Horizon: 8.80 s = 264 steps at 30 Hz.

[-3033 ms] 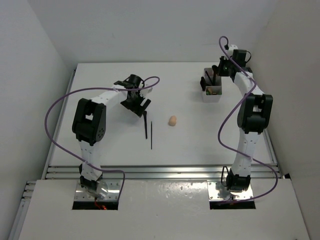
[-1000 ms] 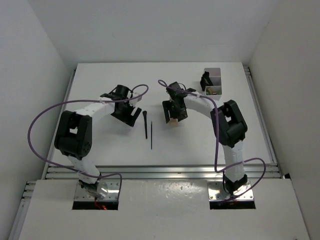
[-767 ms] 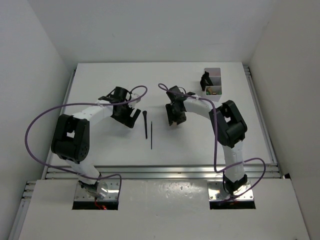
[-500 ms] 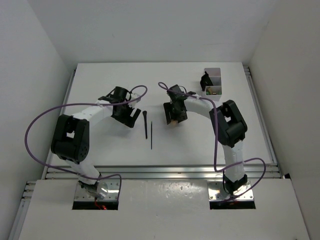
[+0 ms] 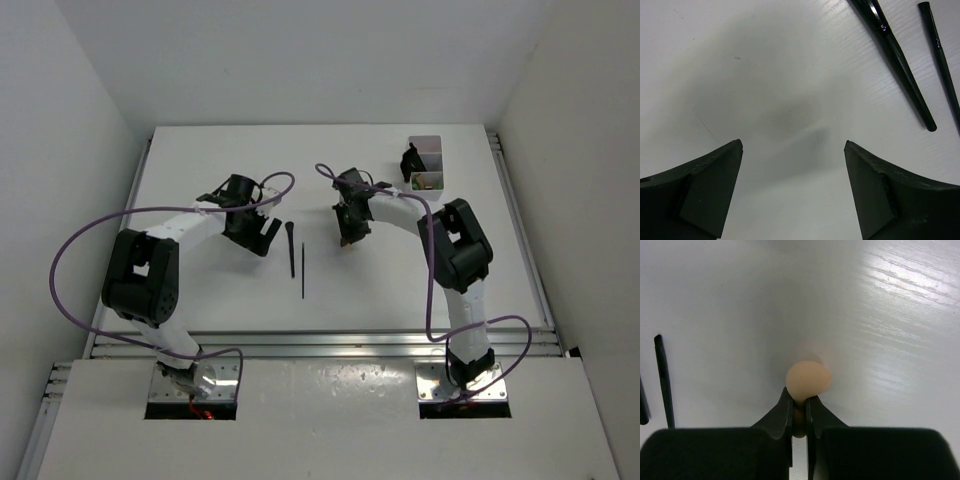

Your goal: Organize the makeup

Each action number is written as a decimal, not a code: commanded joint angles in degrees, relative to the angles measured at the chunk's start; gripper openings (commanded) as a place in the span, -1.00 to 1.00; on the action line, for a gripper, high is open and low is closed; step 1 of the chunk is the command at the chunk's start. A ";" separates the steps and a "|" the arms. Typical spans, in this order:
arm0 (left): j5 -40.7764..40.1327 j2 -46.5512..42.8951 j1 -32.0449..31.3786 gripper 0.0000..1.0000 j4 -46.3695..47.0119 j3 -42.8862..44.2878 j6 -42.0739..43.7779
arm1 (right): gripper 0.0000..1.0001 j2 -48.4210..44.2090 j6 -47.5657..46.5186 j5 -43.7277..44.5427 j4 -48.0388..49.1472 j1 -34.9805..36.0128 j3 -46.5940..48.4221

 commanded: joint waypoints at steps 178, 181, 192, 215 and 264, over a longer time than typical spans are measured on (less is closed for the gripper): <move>27.64 17.66 -8.16 -1.00 11.28 50.03 -25.23 | -0.04 -15.28 14.88 -33.32 71.30 -11.02 -15.72; 27.64 16.52 -8.16 -1.00 11.28 47.92 -25.23 | -0.13 -15.98 13.12 -30.59 68.66 -11.10 -16.16; 27.64 15.90 -8.68 -1.00 11.28 46.25 -24.71 | -0.84 -16.51 10.56 -27.85 65.40 -11.19 -16.25; 14.98 9.31 -1.92 0.83 -1.38 37.81 -10.12 | -0.99 -25.30 -24.86 -18.97 64.94 -31.91 -17.57; 2.33 10.98 -10.35 0.81 -8.05 29.02 -9.24 | 0.28 -27.47 -22.67 -19.42 69.12 -36.42 -29.87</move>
